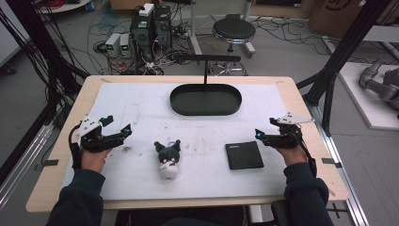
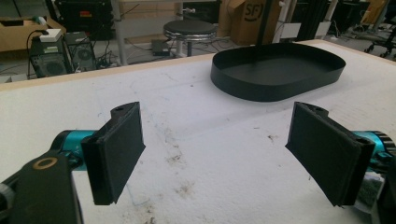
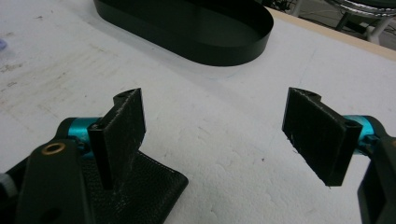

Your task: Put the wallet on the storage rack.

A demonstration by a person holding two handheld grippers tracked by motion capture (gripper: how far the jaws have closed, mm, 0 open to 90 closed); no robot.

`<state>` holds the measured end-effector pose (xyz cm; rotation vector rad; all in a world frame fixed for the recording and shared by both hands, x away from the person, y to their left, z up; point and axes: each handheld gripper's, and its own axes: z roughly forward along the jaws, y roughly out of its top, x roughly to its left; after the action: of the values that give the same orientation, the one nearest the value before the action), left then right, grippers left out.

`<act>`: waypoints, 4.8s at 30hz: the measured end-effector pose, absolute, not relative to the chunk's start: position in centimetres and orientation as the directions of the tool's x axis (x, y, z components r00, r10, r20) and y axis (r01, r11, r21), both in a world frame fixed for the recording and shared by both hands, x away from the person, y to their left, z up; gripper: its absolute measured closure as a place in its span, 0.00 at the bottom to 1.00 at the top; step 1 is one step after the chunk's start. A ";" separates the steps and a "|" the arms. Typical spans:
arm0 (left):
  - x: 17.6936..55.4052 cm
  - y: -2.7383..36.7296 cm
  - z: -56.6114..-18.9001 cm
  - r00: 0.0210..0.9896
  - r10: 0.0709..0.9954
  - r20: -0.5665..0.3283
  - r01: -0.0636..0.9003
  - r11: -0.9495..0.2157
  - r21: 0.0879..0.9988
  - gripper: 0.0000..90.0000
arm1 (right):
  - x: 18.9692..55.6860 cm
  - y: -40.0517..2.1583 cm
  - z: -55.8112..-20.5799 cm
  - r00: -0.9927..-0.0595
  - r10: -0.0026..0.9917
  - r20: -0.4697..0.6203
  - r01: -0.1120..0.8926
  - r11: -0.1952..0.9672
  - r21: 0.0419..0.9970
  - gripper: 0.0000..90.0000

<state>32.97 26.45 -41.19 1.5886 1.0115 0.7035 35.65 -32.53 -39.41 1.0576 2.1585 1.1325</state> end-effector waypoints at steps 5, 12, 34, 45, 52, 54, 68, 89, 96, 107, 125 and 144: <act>33.1 26.4 -41.3 0.459 0.886 -0.064 0.260 -0.065 0.963 0.21 | 35.8 -32.3 -39.8 -0.626 0.778 -0.054 0.412 0.389 0.824 0.24; 33.2 26.3 -41.6 0.454 0.888 -0.068 0.277 -0.068 0.959 0.21 | 36.0 -31.2 -40.8 -0.753 0.657 -0.034 0.382 0.479 0.790 0.24; 33.2 25.7 -42.0 0.473 0.879 -0.056 0.301 -0.102 0.948 0.22 | 38.9 -30.1 -44.6 -0.845 0.497 0.200 0.482 0.542 0.689 0.50; 33.1 25.9 -42.0 0.467 0.882 -0.057 0.305 -0.101 0.947 0.22 | 39.0 -31.3 -43.9 -0.804 0.541 0.248 0.541 0.491 0.683 1.00; 33.2 25.9 -42.0 0.464 0.884 -0.055 0.308 -0.102 0.946 0.22 | 39.1 -31.7 -43.9 -0.791 0.542 0.284 0.563 0.463 0.685 0.83; 33.2 25.9 -42.1 0.465 0.884 -0.055 0.308 -0.104 0.946 0.22 | 39.0 -30.9 -44.7 -0.827 0.464 0.317 0.542 0.510 0.668 0.51; 33.2 25.8 -42.1 0.464 0.885 -0.053 0.317 -0.110 0.942 0.23 | 38.8 -31.4 -43.7 -0.796 0.533 0.287 0.568 0.493 0.659 0.92; 33.3 25.9 -42.2 0.457 0.888 -0.057 0.322 -0.105 0.941 0.23 | 35.9 -34.1 -37.1 -0.576 0.800 -0.167 0.393 0.451 0.802 0.95; 33.2 26.1 -42.1 0.451 0.891 -0.059 0.321 -0.101 0.942 0.23 | 34.9 -33.0 -36.7 -0.665 0.734 -0.140 0.341 0.465 0.817 0.95; 33.2 26.2 -42.1 0.450 0.891 -0.060 0.319 -0.097 0.943 0.23 | 34.3 -31.9 -36.8 -0.708 0.685 -0.175 0.301 0.515 0.803 0.88; 33.2 26.2 -42.1 0.448 0.892 -0.059 0.322 -0.099 0.941 0.23 | 35.2 -31.7 -37.7 -0.698 0.709 -0.102 0.362 0.472 0.804 0.59; 33.2 26.2 -42.1 0.449 0.891 -0.063 0.324 -0.097 0.941 0.23 | 35.6 -32.2 -38.2 -0.624 0.772 -0.122 0.370 0.429 0.824 0.24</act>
<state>33.19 26.19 -42.13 1.6539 1.0698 0.6773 35.58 -32.21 -38.18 0.9629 2.1962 1.0902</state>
